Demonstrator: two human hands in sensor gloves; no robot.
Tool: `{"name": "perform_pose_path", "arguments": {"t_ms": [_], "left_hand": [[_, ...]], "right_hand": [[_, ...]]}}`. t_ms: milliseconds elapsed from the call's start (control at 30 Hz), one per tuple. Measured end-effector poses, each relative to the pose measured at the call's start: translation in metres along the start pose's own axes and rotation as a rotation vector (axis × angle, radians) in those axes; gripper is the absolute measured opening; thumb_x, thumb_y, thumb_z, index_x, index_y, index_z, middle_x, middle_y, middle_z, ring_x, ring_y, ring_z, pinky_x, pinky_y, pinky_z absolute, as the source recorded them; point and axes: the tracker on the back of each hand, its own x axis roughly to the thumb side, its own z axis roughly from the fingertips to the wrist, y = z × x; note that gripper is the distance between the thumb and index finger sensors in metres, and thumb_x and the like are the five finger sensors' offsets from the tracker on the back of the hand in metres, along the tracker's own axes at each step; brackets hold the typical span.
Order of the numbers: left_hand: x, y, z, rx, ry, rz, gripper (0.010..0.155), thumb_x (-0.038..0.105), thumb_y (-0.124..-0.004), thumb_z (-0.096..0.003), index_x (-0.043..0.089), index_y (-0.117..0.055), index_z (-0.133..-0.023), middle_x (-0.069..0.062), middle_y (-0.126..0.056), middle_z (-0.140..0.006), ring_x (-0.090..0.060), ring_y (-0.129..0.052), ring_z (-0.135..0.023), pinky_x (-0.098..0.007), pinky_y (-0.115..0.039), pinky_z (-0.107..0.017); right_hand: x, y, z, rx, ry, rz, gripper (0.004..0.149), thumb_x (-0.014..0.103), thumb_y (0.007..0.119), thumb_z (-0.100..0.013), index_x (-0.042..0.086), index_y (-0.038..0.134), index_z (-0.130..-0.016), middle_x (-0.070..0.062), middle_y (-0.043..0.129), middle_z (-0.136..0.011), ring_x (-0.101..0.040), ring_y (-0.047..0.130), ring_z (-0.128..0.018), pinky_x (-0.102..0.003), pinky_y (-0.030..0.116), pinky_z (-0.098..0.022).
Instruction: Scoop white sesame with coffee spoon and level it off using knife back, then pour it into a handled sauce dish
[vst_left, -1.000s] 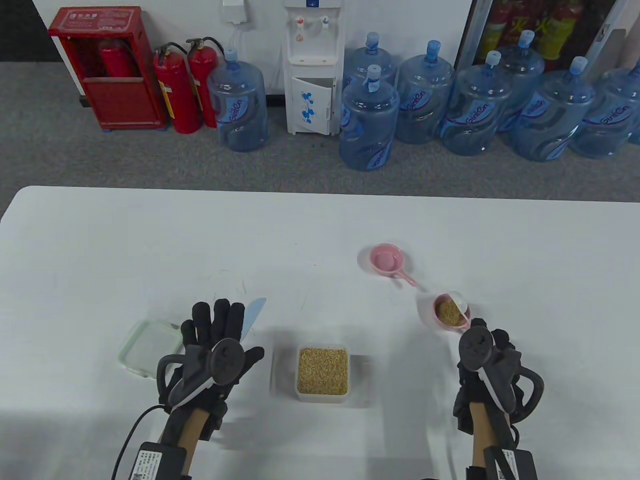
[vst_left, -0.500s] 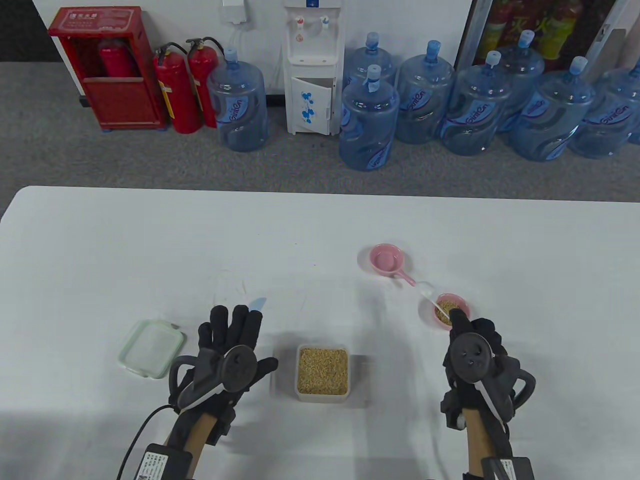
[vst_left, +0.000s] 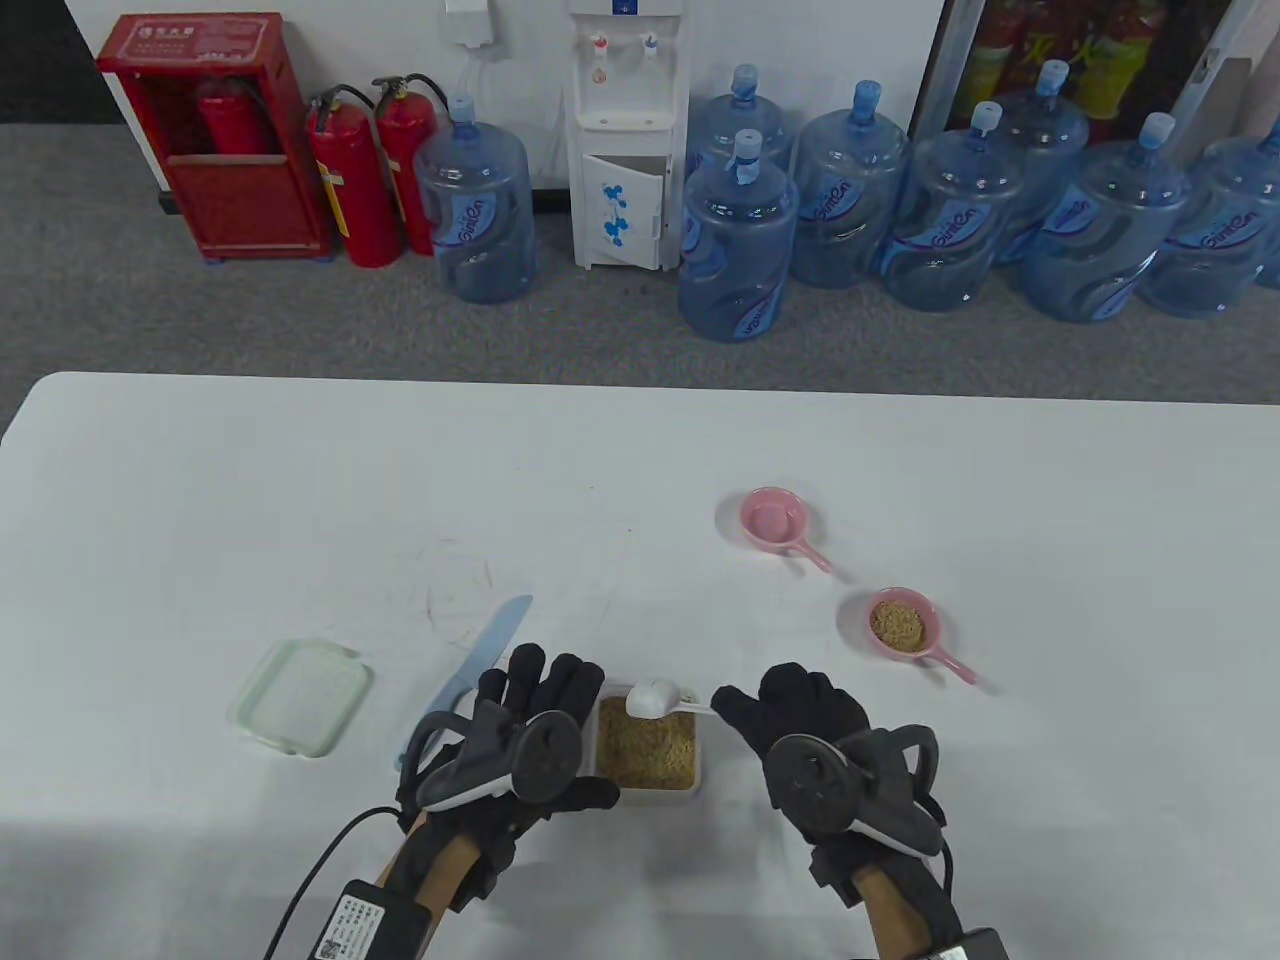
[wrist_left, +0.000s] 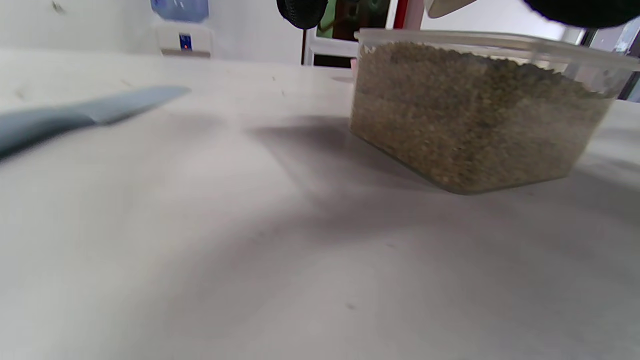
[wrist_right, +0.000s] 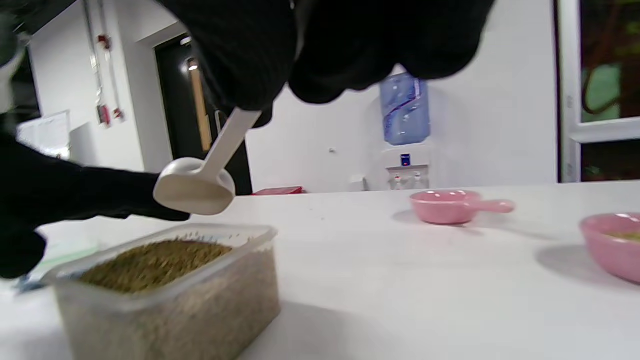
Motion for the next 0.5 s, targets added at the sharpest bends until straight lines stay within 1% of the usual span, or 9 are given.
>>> {"name": "perform_pose_path", "arguments": {"t_ms": [100, 333, 500], "left_hand": [[-0.003, -0.005, -0.005, -0.039, -0.004, 0.039, 0.105, 0.075, -0.063, -0.0377, 0.023, -0.025, -0.121, -0.008, -0.031, -0.130, -0.052, -0.026, -0.118, -0.068, -0.037, -0.083], [-0.006, -0.009, -0.010, -0.057, -0.011, 0.065, 0.105, 0.075, -0.063, -0.0376, 0.025, -0.022, -0.120, -0.007, -0.029, -0.130, -0.053, -0.026, -0.118, -0.068, -0.037, -0.083], [-0.008, -0.011, -0.012, -0.067, -0.019, 0.066, 0.104, 0.076, -0.062, -0.0374, 0.029, -0.021, -0.120, -0.006, -0.029, -0.131, -0.053, -0.026, -0.118, -0.067, -0.037, -0.083]], "right_hand": [[0.009, 0.005, -0.001, 0.015, -0.030, 0.058, 0.042, 0.026, 0.079, -0.057, 0.034, 0.081, -0.098, -0.014, 0.074, -0.098, -0.019, 0.084, -0.065, -0.043, 0.077, -0.056], [0.013, 0.013, -0.003, 0.043, -0.040, 0.124, 0.042, 0.026, 0.078, -0.058, 0.034, 0.081, -0.099, -0.014, 0.074, -0.098, -0.019, 0.084, -0.065, -0.043, 0.078, -0.056], [0.014, 0.017, -0.004, 0.090, -0.036, 0.146, 0.042, 0.027, 0.078, -0.058, 0.033, 0.081, -0.099, -0.014, 0.075, -0.097, -0.019, 0.085, -0.064, -0.043, 0.078, -0.054]]}}
